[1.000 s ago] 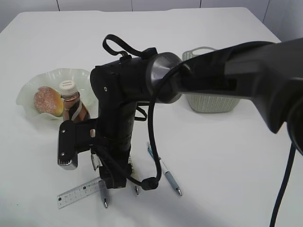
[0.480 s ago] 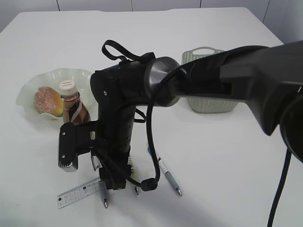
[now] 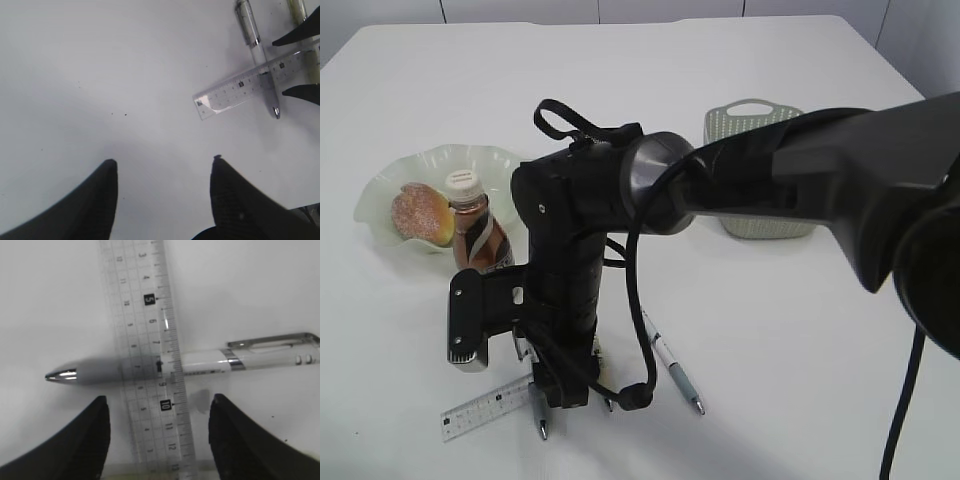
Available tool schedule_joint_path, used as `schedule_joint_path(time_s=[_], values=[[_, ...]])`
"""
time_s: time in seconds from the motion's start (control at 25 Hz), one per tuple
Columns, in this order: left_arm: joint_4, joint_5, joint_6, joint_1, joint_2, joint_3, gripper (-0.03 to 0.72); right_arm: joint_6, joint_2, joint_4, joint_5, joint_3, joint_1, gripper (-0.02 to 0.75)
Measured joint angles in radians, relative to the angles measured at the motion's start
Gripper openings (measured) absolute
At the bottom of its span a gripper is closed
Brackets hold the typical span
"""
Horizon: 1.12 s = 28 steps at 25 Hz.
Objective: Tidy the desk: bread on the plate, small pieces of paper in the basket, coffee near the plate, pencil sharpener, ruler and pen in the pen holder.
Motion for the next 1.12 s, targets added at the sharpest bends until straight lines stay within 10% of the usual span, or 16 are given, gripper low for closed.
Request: schedule_joint_path(time_s=[1.12], values=[[0.000,-0.006,0.000,0.000,0.000,0.000,0.433,-0.002,0.016,-0.010,0.091,-0.014,0.000,0.271]])
